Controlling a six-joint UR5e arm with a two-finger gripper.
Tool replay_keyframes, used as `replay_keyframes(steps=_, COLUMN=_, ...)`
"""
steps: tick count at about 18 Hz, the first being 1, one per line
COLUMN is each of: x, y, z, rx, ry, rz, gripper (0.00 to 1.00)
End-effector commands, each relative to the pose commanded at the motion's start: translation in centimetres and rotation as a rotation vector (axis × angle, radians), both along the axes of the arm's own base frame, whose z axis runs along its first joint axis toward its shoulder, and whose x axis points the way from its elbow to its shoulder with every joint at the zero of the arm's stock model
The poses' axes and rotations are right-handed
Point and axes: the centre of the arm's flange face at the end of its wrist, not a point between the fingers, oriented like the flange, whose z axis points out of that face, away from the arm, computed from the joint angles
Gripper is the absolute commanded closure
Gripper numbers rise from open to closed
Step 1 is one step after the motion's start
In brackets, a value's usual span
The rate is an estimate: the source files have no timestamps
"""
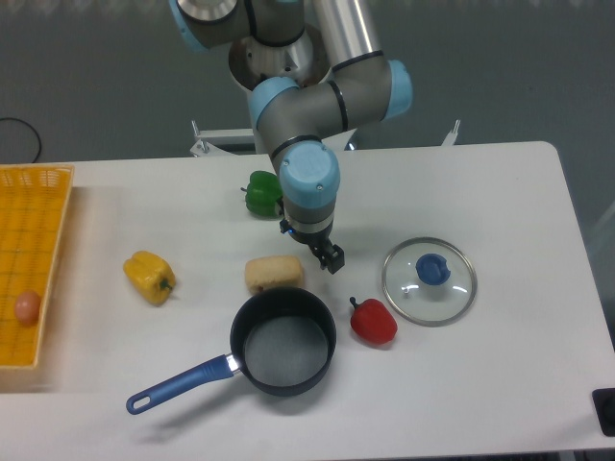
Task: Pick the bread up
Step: 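Lower the open gripper onto the tan bread bun, then close the gripper on the bread bun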
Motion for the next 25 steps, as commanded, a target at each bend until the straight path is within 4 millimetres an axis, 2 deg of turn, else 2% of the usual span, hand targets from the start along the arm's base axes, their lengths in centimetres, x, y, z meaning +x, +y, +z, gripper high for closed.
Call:
replay_keyframes(steps=13, x=-0.5, y=1.0, z=-1.5, rx=0.022, ry=0.004, rz=0.068, gripper=0.02)
replay_keyframes(steps=19, x=0.2, y=2.5, z=-2.4, rx=0.011, ry=0.002, rz=0.055, gripper=0.06)
replay_keyframes(steps=25, x=0.8, y=2.5, z=-3.0, rx=0.002, ry=-0.006, rz=0.055, gripper=0.07)
